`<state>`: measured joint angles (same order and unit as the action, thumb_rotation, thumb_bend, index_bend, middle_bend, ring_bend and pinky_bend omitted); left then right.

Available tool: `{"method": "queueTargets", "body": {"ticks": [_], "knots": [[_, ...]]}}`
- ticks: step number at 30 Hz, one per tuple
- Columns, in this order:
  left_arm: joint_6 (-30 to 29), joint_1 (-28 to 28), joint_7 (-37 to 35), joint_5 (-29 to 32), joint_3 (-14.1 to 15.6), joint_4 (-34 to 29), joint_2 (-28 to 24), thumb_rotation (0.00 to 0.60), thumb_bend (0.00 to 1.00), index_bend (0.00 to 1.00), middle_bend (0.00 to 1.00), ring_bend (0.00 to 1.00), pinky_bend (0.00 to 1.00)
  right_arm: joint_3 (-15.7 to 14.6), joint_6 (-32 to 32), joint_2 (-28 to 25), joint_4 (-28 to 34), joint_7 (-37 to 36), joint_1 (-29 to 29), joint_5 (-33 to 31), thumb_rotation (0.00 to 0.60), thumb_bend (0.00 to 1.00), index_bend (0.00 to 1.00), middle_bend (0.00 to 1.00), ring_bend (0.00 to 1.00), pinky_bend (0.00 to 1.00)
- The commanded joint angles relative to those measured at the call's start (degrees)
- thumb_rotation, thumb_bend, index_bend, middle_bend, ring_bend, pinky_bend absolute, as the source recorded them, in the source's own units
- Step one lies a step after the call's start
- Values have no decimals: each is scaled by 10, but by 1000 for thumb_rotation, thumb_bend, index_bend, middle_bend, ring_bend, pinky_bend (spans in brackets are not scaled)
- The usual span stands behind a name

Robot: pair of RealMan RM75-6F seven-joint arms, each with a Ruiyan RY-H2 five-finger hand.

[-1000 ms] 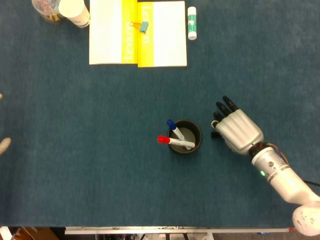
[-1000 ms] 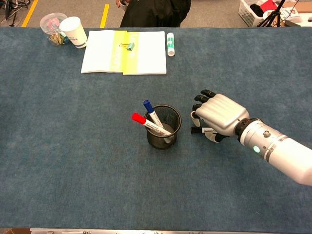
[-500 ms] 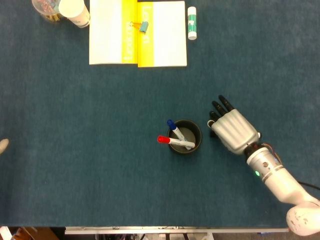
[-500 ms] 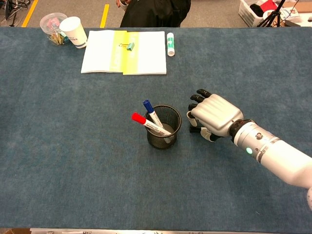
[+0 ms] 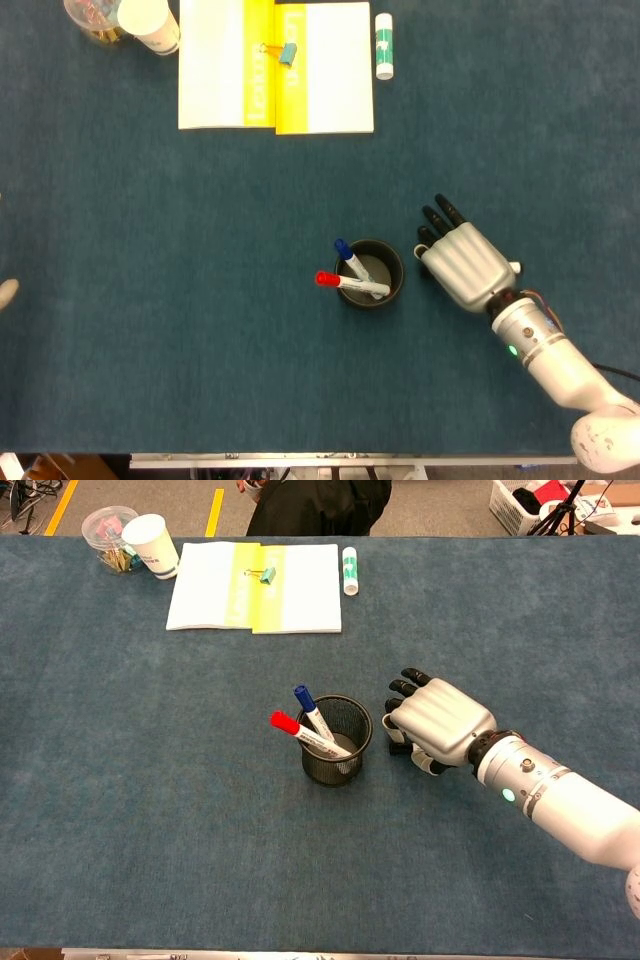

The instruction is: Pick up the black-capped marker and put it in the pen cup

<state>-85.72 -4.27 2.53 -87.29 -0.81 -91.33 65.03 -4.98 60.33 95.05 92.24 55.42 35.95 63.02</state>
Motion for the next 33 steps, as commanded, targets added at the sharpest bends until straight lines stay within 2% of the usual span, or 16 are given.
{"method": "queueTargets", "body": {"ticks": [1,9,15,24,28,33], "knots": [[-1,1,-1,-1,0,-1,-1,600,150,171,177,176,149,-1,3,2,-2,-2,-2,5,600,341,500,314,97,34],[-3,2,-4,-3,1,-1,-2,600,150,171,177,176,149,-4,20,-7,0,-28,-14,35,600,393,565,354,103,34],[-5,2,-5,-5,1,-1,-3,600,149,171,177,176,149,8,48,-52,48,-80,-25,73,600,393,577,368,122,34],[-6,-1,7,-12,-1,-15,-6,600,149,171,177,176,149,42,45,-149,185,-256,-15,172,600,392,590,378,135,34],[-8,0,13,-13,0,-22,-10,600,150,171,177,176,149,52,29,-158,210,-360,-8,205,600,392,594,380,135,34],[-12,3,21,-13,0,-31,-15,600,150,171,177,176,149,55,14,-151,208,-510,-1,247,600,392,599,388,138,34]]}}
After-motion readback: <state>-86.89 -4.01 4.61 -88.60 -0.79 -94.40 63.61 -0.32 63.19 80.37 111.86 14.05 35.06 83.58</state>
